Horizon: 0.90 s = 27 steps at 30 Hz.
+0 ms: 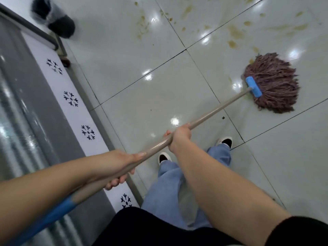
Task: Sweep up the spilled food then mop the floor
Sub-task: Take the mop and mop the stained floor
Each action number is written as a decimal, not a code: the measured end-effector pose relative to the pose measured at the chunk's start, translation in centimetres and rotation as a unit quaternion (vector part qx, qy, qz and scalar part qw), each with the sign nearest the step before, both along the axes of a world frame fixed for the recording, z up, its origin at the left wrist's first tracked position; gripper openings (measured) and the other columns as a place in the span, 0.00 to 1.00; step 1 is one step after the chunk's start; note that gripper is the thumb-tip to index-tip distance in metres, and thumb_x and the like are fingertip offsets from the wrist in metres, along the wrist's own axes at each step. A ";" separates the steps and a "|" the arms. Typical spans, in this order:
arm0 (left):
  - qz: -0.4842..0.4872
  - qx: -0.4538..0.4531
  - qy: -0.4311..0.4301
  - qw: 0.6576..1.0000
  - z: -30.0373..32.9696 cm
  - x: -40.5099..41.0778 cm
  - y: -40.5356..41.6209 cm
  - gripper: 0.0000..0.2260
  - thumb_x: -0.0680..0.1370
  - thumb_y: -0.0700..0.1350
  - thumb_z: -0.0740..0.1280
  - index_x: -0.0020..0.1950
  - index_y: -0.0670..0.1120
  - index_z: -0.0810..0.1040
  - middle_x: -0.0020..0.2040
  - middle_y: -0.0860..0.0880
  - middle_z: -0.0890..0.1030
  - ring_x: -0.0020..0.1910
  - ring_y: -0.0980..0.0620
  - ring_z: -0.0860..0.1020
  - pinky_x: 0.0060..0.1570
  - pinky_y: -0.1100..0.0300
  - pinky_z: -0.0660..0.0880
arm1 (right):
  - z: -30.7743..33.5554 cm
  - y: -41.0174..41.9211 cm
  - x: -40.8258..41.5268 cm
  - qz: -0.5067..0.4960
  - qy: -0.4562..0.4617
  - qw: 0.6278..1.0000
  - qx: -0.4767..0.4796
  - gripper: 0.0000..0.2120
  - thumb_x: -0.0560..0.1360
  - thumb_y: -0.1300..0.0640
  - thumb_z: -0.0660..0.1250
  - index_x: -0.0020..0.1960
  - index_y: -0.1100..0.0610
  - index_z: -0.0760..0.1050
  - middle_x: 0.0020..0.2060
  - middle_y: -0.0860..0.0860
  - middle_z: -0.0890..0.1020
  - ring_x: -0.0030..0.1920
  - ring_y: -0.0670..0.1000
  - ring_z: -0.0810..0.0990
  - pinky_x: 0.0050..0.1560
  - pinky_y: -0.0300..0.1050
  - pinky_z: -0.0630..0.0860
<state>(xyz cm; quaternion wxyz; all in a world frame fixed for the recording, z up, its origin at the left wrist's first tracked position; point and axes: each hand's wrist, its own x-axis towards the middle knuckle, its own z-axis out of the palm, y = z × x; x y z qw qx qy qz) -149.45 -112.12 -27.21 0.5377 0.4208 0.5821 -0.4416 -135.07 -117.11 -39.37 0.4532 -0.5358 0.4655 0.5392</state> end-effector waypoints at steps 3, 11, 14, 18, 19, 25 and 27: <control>0.009 -0.008 -0.004 1.000 -0.9 1.1 -1.3 0.26 0.73 0.67 0.59 0.41 0.43 0.71 0.18 0.49 0.70 0.15 0.53 0.66 0.18 0.68 0.65 | -1.2 -0.6 1.1 0.023 -0.017 0.999 -0.015 0.19 0.79 0.41 0.54 0.40 0.56 0.65 0.33 0.53 0.69 0.25 0.49 0.66 0.18 0.31 0.68; 0.070 -0.016 -0.039 0.997 -4.9 16.6 -6.1 0.22 0.77 0.63 0.58 0.41 0.43 0.73 0.20 0.50 0.69 0.15 0.55 0.65 0.21 0.72 0.63 | -5.0 -3.3 17.1 0.061 -0.083 0.993 -0.065 0.20 0.78 0.41 0.54 0.42 0.57 0.66 0.32 0.53 0.69 0.23 0.49 0.67 0.18 0.31 0.67; 0.095 -0.042 -0.084 0.991 -5.9 25.7 -6.7 0.22 0.78 0.63 0.56 0.39 0.45 0.70 0.20 0.51 0.67 0.14 0.57 0.64 0.20 0.73 0.62 | -5.1 -3.8 26.3 0.074 -0.137 0.985 -0.071 0.18 0.79 0.44 0.55 0.44 0.59 0.66 0.29 0.55 0.69 0.16 0.50 0.69 0.17 0.33 0.69; 0.106 -0.065 -0.134 0.983 -6.9 38.1 -7.0 0.22 0.78 0.62 0.55 0.38 0.44 0.67 0.17 0.52 0.67 0.12 0.58 0.63 0.18 0.74 0.63 | -3.5 -4.1 37.6 0.056 -0.200 0.975 -0.076 0.15 0.78 0.46 0.59 0.39 0.56 0.67 0.30 0.54 0.73 0.18 0.50 0.72 0.16 0.33 0.70; 0.104 -0.067 -0.149 0.981 -7.1 41.0 -6.8 0.23 0.78 0.63 0.55 0.38 0.44 0.66 0.16 0.52 0.66 0.12 0.59 0.63 0.17 0.74 0.63 | -3.0 -4.0 39.7 0.052 -0.218 0.973 -0.059 0.15 0.78 0.46 0.58 0.42 0.57 0.68 0.31 0.54 0.73 0.15 0.50 0.71 0.16 0.33 0.70; 0.095 -0.049 -0.217 0.970 -8.5 53.4 -5.4 0.21 0.80 0.60 0.55 0.34 0.47 0.65 0.16 0.52 0.65 0.12 0.59 0.62 0.15 0.73 0.61 | -1.1 -4.8 45.5 0.036 -0.242 0.968 0.050 0.14 0.80 0.47 0.54 0.49 0.56 0.71 0.35 0.51 0.78 0.28 0.49 0.77 0.27 0.35 0.73; 0.107 -0.048 -0.231 0.966 -8.5 54.9 -6.6 0.17 0.80 0.58 0.56 0.38 0.48 0.68 0.16 0.51 0.65 0.13 0.59 0.63 0.17 0.73 0.63 | -0.7 -6.1 46.7 0.014 -0.250 0.966 0.063 0.16 0.80 0.49 0.53 0.43 0.60 0.70 0.24 0.53 0.79 0.23 0.49 0.77 0.22 0.33 0.71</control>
